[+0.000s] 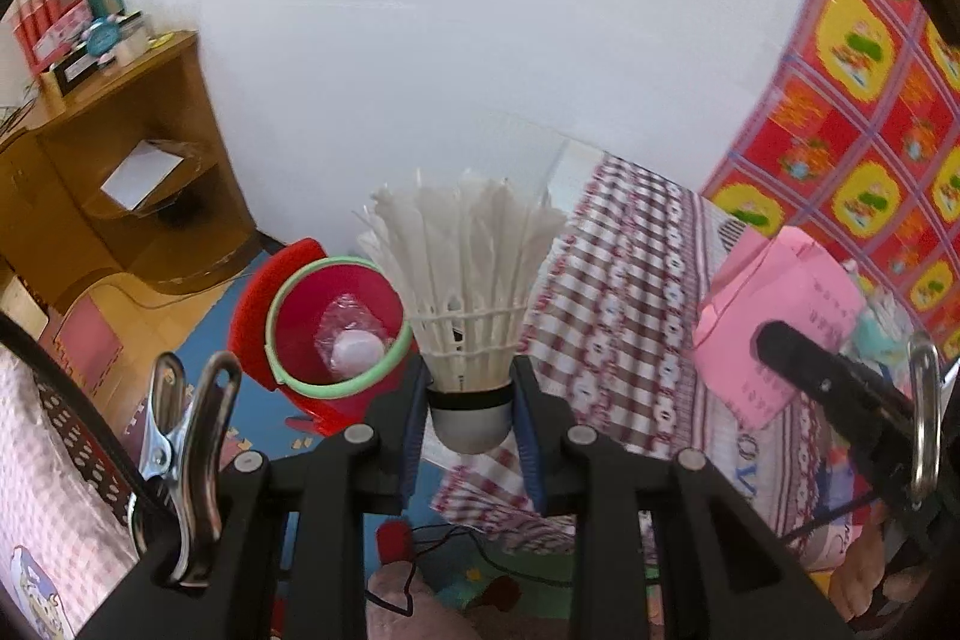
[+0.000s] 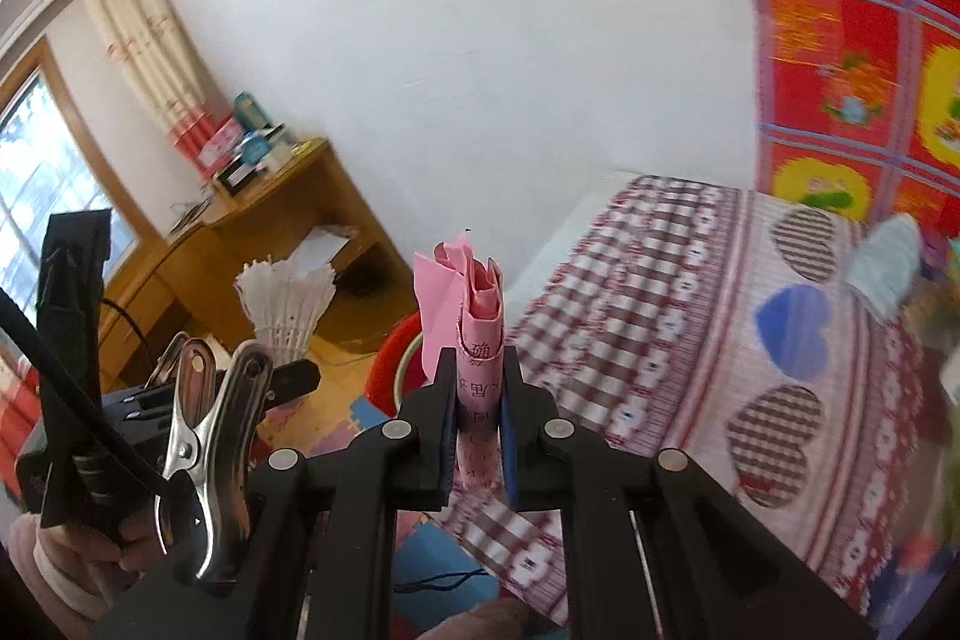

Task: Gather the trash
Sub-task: 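Carry the shuttlecock and pink cloth over the red bucket with both tools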

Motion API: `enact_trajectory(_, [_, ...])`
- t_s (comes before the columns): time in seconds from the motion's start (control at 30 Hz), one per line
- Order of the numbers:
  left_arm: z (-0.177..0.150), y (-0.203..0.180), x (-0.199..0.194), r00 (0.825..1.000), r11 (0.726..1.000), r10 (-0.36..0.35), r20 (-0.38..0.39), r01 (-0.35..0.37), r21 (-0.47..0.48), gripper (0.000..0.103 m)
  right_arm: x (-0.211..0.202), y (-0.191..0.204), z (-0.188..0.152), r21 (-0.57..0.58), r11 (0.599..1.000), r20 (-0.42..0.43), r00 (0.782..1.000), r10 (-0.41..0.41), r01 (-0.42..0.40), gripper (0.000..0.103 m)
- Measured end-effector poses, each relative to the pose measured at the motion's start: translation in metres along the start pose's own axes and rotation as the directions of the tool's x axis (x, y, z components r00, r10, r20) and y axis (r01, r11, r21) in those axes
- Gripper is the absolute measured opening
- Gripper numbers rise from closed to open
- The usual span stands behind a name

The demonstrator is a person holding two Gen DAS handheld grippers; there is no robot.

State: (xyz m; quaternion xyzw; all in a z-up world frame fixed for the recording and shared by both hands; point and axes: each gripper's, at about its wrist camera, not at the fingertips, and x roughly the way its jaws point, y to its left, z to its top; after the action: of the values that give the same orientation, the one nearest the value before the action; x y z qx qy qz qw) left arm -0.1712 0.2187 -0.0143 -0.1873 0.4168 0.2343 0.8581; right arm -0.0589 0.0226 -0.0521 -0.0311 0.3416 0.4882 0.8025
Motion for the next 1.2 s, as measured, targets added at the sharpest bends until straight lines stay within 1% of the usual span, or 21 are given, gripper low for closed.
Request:
enact_trajectory(0.13, [0.009,0.024,0.004,1.0,1.0,0.014,-0.004,-0.014,-0.014,0.028,0.02,0.018,0.003,-0.011,0.999,-0.015,0.999,0.046,-0.046,0.013])
enact_trajectory(0.23, [0.016,0.04,0.01,1.0,1.0,0.027,0.002,-0.027,-0.013,0.028,0.037,0.036,0.007,-0.031,0.997,-0.027,0.998,0.063,-0.064,0.013])
enact_trajectory(0.5, [0.034,0.089,0.038,0.999,0.998,0.035,-0.03,-0.036,-0.045,0.028,0.084,0.074,0.02,-0.073,0.994,-0.068,0.995,0.073,-0.078,0.013])
enact_trajectory(0.73, [0.046,0.129,0.077,0.997,0.997,0.022,-0.073,-0.027,-0.067,0.028,0.142,0.098,0.034,-0.079,0.994,-0.138,0.989,0.06,-0.071,0.013])
enact_trajectory(0.97, [0.056,0.159,0.118,0.994,0.998,0.017,-0.108,-0.023,-0.061,0.028,0.211,0.117,0.047,-0.078,0.993,-0.225,0.972,0.064,-0.083,0.013])
enact_trajectory(1.1, [0.059,0.176,0.145,0.991,0.997,-0.013,-0.135,0.003,-0.077,0.028,0.249,0.121,0.05,-0.077,0.995,-0.273,0.961,0.045,-0.069,0.013])
enact_trajectory(1.2, [0.059,0.188,0.165,0.988,0.996,-0.029,-0.151,0.015,-0.093,0.028,0.276,0.119,0.05,-0.072,0.996,-0.319,0.947,0.027,-0.053,0.013])
